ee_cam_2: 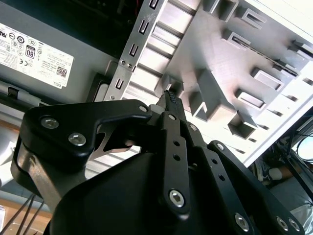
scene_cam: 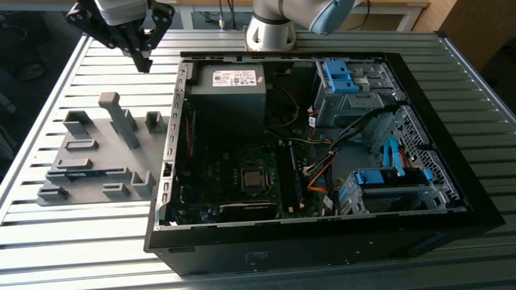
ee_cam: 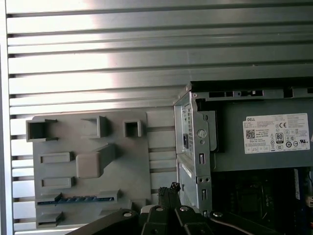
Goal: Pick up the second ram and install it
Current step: 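Reach for the second ram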
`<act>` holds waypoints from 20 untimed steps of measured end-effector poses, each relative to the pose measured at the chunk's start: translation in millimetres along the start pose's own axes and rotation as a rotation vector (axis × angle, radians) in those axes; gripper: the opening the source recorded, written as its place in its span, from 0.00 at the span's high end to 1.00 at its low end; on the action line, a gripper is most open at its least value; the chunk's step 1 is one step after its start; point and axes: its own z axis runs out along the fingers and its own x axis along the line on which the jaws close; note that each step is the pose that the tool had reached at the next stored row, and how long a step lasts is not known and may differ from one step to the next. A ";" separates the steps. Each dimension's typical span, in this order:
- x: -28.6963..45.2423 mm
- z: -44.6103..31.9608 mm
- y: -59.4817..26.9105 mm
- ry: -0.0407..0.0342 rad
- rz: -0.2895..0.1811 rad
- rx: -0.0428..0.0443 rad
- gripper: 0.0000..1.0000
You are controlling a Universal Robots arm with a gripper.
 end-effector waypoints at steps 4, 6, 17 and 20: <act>0.9 0.0 -0.1 0.0000 0.000 0.0000 0.89; 1.3 0.1 -0.1 0.0000 0.000 0.0000 0.89; 3.7 0.3 -0.3 0.0000 0.000 0.0000 0.89; 4.8 0.3 -0.4 0.0000 0.000 0.0000 0.89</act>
